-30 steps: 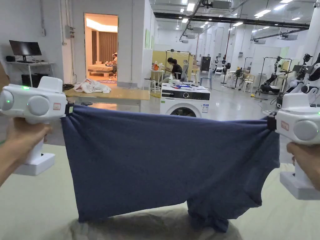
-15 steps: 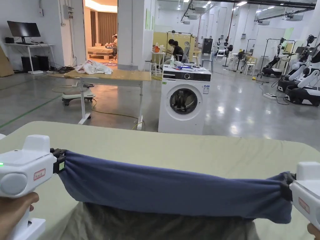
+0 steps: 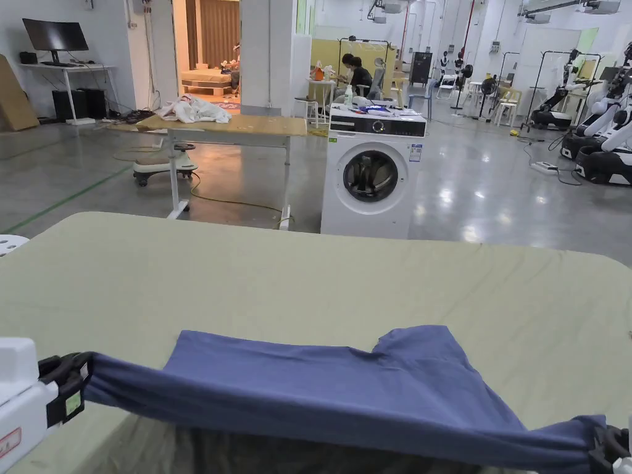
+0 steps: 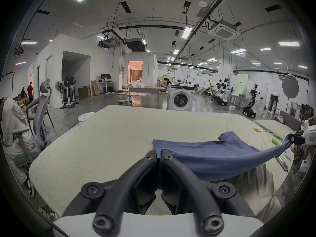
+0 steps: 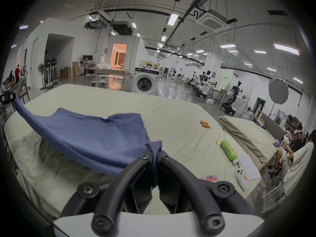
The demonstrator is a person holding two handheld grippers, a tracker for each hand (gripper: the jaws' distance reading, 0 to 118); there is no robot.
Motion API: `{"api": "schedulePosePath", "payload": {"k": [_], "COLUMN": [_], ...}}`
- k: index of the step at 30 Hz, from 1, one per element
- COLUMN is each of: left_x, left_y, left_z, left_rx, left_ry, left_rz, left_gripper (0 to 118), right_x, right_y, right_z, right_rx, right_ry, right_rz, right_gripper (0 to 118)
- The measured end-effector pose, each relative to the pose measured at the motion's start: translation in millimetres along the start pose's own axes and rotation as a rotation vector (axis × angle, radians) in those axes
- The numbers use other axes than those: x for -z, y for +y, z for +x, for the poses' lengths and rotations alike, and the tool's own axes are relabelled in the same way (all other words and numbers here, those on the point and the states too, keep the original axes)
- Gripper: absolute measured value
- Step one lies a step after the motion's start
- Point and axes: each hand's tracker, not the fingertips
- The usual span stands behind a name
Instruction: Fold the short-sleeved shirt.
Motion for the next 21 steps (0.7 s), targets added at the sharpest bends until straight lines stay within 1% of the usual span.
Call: {"api": "schedulePosePath", "payload": {"k": [2,3,7,10,16,18,20,21], "left_x": [-8,-16,-22,-17,-3,3,2,3], "left_y": [-17,-25,-65,-93,-142,-152,-165,-168], "left_z": [-5,0,-4,-9,-15,-18,-12,-11], "left_rx": [-0.009,-0.005,0.027,0.009,0.048,0.054,0.060,0.068], "left_ry": [0.001,0.008,0.024,0.015,0.036,0.042,0.045,0.051], "left_rz": [-0.022,-0.033,-0.120,-0.193,-0.364,-0.401,-0.401,-0.410], "left_gripper": [0,0,0,0,0,0,0,0], "right_x": [-10,-14,-13,-3,12,17,21,23], "right_y": [-14,-21,-54,-80,-128,-143,-155,-159], "right_z": [-8,-11,-18,-22,-36,-38,-41,-42], "right_rx": [-0.043,-0.048,-0.043,-0.028,-0.040,-0.027,0.018,0.028], "right_ry": [-0.007,-0.003,0.013,0.026,0.044,0.042,0.042,0.039], "right_rz": [-0.029,-0.041,-0.110,-0.189,-0.323,-0.342,-0.369,-0.367], "right_gripper": [4,4,4,4,4,4,4,5]}}
